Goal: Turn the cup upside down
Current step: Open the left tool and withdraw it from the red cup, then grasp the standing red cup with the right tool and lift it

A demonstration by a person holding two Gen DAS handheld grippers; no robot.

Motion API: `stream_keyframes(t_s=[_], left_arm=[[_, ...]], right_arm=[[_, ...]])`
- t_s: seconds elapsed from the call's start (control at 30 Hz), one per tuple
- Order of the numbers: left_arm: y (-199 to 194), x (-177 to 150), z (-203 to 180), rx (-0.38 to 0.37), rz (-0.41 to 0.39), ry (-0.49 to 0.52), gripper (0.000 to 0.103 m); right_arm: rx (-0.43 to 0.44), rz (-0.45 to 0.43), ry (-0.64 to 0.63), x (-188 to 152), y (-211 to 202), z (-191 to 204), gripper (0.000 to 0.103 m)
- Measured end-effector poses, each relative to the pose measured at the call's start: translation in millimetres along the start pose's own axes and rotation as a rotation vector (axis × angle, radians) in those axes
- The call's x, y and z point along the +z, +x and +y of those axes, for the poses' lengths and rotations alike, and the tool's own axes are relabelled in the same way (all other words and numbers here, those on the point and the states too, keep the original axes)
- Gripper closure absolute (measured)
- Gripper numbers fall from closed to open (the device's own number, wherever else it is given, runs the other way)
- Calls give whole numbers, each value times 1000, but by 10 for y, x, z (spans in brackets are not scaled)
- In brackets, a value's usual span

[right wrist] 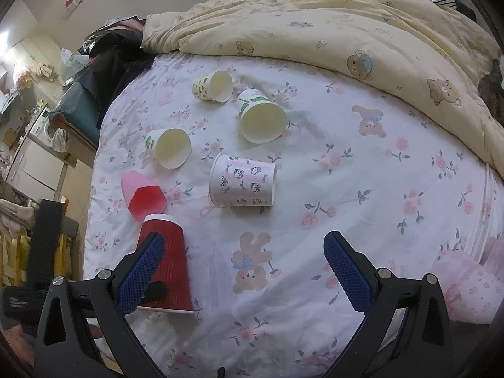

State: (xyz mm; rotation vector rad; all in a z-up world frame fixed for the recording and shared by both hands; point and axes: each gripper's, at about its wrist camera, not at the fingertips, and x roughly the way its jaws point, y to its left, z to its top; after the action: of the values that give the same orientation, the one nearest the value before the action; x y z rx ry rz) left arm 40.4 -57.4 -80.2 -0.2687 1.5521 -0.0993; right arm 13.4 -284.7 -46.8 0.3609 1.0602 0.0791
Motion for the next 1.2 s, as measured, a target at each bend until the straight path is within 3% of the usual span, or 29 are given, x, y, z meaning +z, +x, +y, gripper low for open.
stream_keyframes(t_s=[0.13, 0.27, 0.53, 0.6, 0.77, 1.03, 1.2], left_arm=[[-386, -51, 67, -18, -113, 56, 2], [-668, -44, 300, 44, -266, 97, 2], [-630, -66, 877, 144, -351, 12, 2], [-546, -74, 966, 169, -341, -11, 2], [-493, -61, 1091, 145, -327, -71, 2], [-413, -9, 1084, 124, -289, -89, 2], [-366, 29, 1039, 114, -263, -74, 2]], right_arm=[[2, -1, 3, 2, -17, -23, 0], [1, 11, -6, -4, -5, -19, 0], [61, 82, -69, 7, 59, 162, 0], [102, 138, -85, 34, 137, 249, 1], [240, 352, -76, 64, 508, 461, 5], [269, 559, -47, 119, 1118, 654, 16], [276, 665, -29, 133, 1468, 784, 17]])
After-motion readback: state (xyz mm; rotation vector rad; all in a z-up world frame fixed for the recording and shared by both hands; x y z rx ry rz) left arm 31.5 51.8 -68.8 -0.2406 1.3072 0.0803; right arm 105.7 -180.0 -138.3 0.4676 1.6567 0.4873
